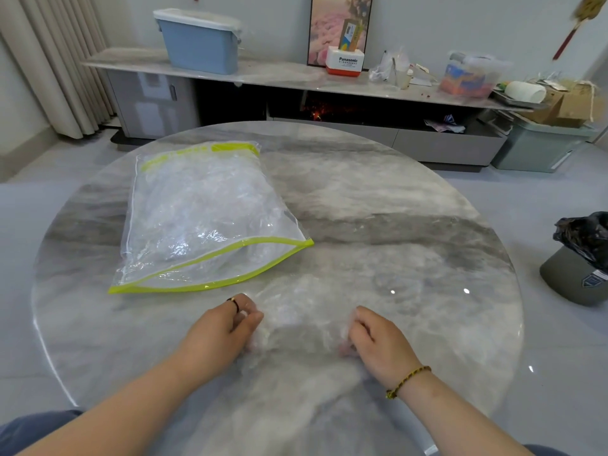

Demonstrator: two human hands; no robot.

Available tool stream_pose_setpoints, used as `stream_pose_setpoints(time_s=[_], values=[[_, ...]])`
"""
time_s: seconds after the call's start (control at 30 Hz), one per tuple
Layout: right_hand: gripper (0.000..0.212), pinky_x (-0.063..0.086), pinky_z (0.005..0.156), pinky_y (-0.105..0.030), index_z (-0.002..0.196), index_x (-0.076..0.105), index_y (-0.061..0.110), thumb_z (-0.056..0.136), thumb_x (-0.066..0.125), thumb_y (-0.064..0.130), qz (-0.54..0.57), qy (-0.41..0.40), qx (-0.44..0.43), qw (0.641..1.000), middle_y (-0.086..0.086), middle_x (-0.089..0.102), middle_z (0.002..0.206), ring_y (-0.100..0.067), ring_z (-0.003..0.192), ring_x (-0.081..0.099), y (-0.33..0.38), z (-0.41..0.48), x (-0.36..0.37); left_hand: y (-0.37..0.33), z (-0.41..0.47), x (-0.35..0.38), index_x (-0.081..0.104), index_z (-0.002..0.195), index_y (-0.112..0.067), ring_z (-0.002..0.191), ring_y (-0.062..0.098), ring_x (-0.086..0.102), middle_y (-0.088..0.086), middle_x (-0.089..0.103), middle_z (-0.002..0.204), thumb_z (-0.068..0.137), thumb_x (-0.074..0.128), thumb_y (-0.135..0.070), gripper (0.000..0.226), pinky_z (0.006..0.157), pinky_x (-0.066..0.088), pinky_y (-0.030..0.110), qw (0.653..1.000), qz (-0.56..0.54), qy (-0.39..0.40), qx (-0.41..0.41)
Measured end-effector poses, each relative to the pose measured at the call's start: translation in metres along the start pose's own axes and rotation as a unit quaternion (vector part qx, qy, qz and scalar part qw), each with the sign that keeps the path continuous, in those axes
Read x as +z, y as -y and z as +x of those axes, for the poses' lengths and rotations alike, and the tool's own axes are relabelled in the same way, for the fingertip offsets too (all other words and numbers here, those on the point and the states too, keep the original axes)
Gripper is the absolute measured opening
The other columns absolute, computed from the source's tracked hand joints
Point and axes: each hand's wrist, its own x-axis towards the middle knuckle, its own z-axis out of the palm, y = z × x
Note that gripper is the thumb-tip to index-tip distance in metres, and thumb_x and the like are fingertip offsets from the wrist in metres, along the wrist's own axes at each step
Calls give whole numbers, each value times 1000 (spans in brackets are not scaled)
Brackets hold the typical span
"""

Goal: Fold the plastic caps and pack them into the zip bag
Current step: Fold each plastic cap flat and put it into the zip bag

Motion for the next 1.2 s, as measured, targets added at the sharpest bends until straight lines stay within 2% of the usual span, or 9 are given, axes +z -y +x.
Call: stream_pose_setpoints(time_s=[0.2, 0.33, 0.4, 0.5, 0.63, 0.8, 0.93, 1.03, 1.2], values=[[23, 45, 67, -27, 83, 51, 19, 98, 37, 30, -59, -17, 106, 992, 9, 57, 55, -8, 57, 54, 18, 9, 7, -8, 4, -5, 44, 98, -23, 55, 13, 49, -8, 47, 51, 93, 49, -27, 8, 53, 32, 27, 977, 194, -78, -51], [38, 45, 76, -27, 126, 43, 16, 90, 38, 8, -281, -182, 10, 942, -3, 58, 111, -21, 98, 58, 21, 19, 16, -5, 5, -1, 50, 114, -15, 86, 19, 54, 6, 67, 91, 93, 34, -37, 34, 74, 39, 29, 904, 315, -205, 202], [43, 48, 80, -29, 113, 50, 14, 72, 38, 8, -250, -271, -114, 923, -10, 65, 106, -23, 99, 59, 21, 18, 22, -5, 2, 9, 47, 115, -19, 100, 15, 47, 7, 67, 107, 100, 16, -40, 41, 88, 32, 29, 887, 321, -157, 292], [35, 33, 94, -33, 112, 47, 16, 79, 36, 21, -259, -180, -222, 923, -11, 64, 116, -20, 112, 48, 15, 18, 39, 3, 2, 27, 44, 121, -18, 115, 13, 43, 4, 64, 119, 100, 6, -40, 49, 105, 15, 27, 869, 396, -65, 290], [50, 53, 77, -29, 105, 66, 21, 97, 18, 32, -313, -59, -166, 933, 0, 68, 112, -14, 101, 66, 13, 22, 49, 11, 8, 34, 49, 121, -15, 108, 14, 61, 1, 67, 114, 99, 3, -44, 59, 105, 11, 23, 880, 423, 28, 212], [71, 55, 71, -27, 93, 74, 24, 98, 4, 32, -342, -45, -124, 930, 9, 69, 106, -7, 96, 66, 12, 29, 48, 3, 8, 34, 70, 107, -15, 101, 14, 66, 1, 68, 111, 98, 1, -42, 75, 102, 13, 23, 882, 431, 83, 172], [44, 54, 73, -26, 92, 73, 26, 81, 32, 36, -351, 3, -126, 928, 10, 70, 103, -6, 94, 67, 11, 29, 43, 5, 12, 36, 73, 100, -19, 105, 13, 63, -1, 69, 108, 97, -1, -43, 78, 98, 24, 29, 872, 448, 64, 187], [36, 42, 86, -25, 98, 62, 25, 71, 40, 35, -295, -70, -174, 937, 3, 70, 100, -13, 97, 62, 8, 24, 36, 4, 14, 32, 75, 93, -23, 95, 9, 67, -6, 71, 103, 97, 0, -44, 78, 87, 30, 25, 874, 434, 38, 215], [15, 20, 58, -17, 53, 45, 27, 64, 40, 34, -298, -136, -178, 928, 14, 40, 46, -7, 56, 40, 27, 5, 9, 8, 21, 16, 69, 72, -32, 69, 7, 65, -20, 67, 79, 87, 34, -37, 38, 70, 34, 16, 903, 341, -56, 256]])
